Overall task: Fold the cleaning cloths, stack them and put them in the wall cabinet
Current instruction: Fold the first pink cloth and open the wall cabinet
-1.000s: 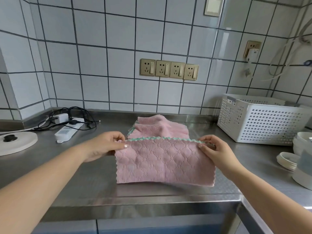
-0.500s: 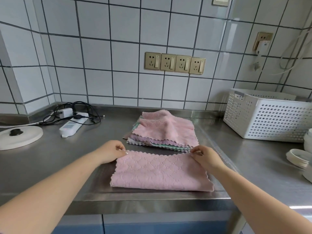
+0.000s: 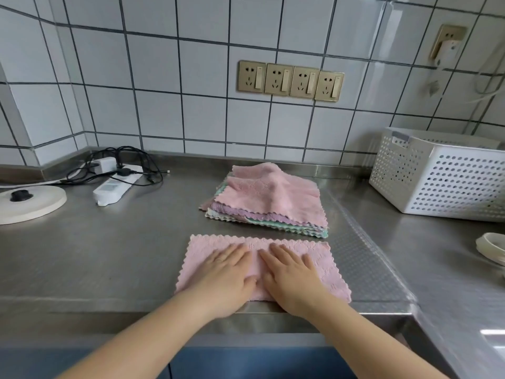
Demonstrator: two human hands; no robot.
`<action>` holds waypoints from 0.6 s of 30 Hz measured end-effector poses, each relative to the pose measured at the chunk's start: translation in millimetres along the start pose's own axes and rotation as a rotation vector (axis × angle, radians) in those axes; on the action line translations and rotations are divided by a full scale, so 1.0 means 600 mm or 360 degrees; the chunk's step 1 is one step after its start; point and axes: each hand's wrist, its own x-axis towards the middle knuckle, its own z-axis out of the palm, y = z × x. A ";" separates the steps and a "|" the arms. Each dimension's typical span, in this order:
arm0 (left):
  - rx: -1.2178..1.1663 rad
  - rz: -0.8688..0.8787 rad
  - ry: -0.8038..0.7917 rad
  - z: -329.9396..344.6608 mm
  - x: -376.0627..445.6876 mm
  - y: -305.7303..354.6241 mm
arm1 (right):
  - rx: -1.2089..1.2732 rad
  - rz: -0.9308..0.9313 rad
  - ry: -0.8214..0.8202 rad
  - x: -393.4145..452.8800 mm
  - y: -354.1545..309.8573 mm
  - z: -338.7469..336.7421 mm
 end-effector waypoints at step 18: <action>-0.0016 0.0075 0.0107 -0.029 -0.017 -0.006 | -0.0136 0.0336 0.0103 -0.041 0.123 -0.035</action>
